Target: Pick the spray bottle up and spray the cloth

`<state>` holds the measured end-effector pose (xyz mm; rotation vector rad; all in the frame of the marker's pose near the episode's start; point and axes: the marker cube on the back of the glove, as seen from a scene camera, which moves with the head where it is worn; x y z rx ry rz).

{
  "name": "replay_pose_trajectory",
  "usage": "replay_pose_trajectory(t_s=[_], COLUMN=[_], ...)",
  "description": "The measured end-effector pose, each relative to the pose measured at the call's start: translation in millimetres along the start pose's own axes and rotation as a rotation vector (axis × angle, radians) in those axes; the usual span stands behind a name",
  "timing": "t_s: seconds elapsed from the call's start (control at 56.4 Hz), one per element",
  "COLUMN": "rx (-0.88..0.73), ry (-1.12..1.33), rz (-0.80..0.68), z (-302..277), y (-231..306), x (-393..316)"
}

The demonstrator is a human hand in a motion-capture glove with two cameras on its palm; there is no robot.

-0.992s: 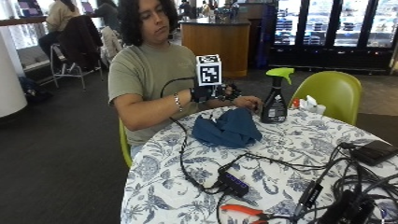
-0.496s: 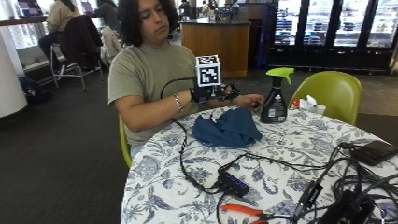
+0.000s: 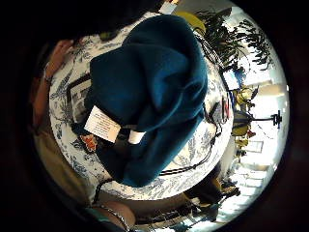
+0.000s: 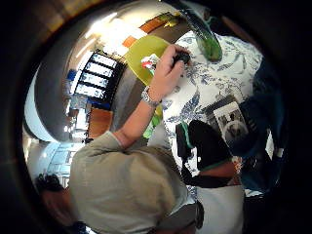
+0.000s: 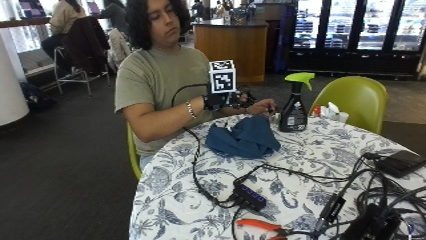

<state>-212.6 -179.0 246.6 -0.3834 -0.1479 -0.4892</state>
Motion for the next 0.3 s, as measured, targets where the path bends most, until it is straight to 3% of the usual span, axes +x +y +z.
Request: replay_pose_trajectory(t_s=[0.301], rx=[-0.011], ry=[0.018], rz=[0.014], z=[2.6], y=[0.0], x=[4.7])
